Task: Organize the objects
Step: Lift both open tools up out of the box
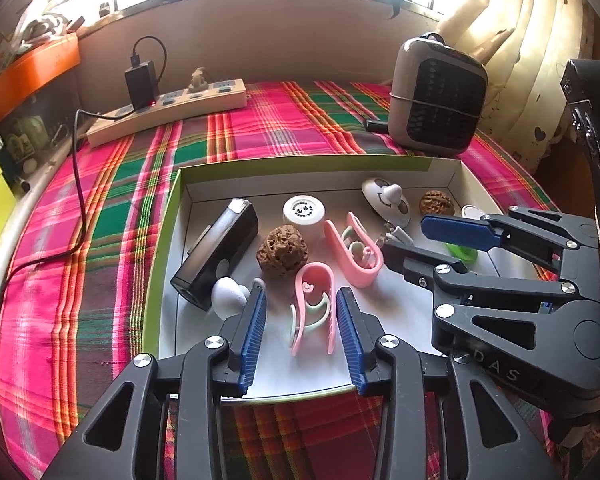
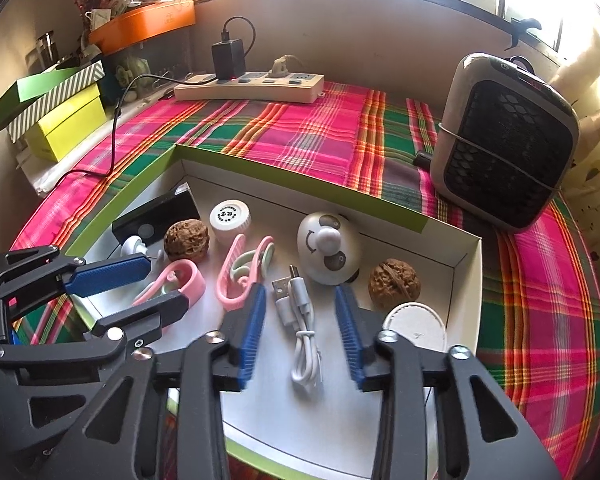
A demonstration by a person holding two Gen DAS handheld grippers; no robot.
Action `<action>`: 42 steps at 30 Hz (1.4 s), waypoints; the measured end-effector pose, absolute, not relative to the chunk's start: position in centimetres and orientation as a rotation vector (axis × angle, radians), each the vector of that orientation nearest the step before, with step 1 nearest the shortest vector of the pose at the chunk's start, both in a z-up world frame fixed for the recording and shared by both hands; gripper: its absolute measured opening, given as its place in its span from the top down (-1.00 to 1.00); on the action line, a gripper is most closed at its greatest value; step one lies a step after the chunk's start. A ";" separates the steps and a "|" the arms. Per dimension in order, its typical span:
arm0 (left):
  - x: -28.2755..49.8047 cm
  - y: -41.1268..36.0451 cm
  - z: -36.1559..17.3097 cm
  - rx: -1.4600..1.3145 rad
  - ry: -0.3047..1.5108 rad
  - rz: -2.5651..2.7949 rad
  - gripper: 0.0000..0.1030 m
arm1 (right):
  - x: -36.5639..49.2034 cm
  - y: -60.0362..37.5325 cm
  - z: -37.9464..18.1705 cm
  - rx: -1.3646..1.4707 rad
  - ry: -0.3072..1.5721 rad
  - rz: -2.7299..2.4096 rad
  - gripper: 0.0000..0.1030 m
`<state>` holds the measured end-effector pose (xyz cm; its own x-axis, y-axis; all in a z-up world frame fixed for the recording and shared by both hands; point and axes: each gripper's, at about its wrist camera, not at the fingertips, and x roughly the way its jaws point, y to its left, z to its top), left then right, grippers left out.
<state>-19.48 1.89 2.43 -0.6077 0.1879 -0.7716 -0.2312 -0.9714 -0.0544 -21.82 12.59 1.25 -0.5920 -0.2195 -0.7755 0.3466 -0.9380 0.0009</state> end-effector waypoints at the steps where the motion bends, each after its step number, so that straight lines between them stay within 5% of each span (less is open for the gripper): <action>1: -19.4 1.9 2.5 -1.251 0.075 2.625 0.31 | -21.8 12.6 1.3 1.208 0.212 -2.542 0.24; 42: -11.4 0.0 5.0 -1.187 0.099 2.818 0.27 | -12.1 13.8 4.7 1.077 0.122 -2.702 0.24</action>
<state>-11.40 0.05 5.01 -0.6961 0.0505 -0.7162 -0.1006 -0.9945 0.0276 -12.11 13.79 4.74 -0.7035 -0.1812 -0.6873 0.2423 -0.9702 0.0078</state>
